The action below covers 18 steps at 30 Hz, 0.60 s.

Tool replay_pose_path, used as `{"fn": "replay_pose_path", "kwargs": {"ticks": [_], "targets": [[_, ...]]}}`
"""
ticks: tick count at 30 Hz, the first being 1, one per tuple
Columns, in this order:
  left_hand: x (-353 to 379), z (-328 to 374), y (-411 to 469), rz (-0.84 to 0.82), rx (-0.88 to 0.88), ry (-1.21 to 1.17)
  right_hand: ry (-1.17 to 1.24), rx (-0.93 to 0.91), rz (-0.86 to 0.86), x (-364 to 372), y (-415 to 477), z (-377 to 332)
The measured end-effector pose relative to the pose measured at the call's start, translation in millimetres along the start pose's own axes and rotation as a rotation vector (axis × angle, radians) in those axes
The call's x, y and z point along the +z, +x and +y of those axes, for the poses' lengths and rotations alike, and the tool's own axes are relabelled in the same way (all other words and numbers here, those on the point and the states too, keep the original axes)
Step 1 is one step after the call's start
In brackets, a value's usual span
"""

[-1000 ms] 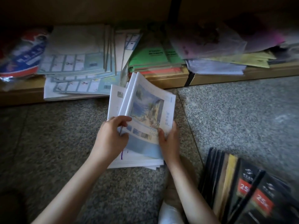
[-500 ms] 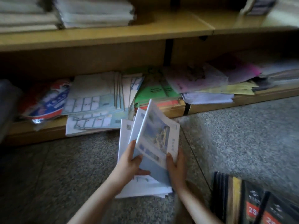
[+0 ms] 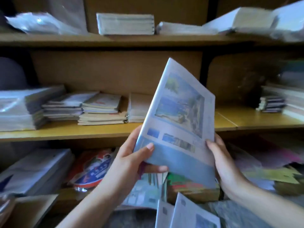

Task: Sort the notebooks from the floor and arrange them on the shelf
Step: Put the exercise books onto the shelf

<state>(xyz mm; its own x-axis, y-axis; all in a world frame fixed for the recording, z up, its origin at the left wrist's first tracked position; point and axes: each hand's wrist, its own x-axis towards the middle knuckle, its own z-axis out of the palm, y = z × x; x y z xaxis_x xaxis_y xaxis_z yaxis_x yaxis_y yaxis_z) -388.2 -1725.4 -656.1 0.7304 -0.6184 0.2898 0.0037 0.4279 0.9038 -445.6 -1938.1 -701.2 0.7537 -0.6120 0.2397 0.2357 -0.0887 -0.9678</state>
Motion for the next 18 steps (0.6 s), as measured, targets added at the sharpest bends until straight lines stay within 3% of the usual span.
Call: {"fn": "replay_pose_path", "kwargs": {"ticks": [5, 10, 14, 18], "targets": [[-6, 34, 70, 0.031, -0.074, -0.027, -0.182, 0.165, 0.027, 18, 73, -59], [-38, 20, 128, 0.108, -0.004, 0.400, -0.490, 0.170, 0.049, 46, 138, -59], [-76, -9, 157, 0.266, 0.112, 0.758, -0.473, 0.146, 0.009, 76, 172, -38], [-98, -29, 173, 0.304, 0.164, 1.044, -0.301, 0.142, 0.057, 91, 192, -21]]}}
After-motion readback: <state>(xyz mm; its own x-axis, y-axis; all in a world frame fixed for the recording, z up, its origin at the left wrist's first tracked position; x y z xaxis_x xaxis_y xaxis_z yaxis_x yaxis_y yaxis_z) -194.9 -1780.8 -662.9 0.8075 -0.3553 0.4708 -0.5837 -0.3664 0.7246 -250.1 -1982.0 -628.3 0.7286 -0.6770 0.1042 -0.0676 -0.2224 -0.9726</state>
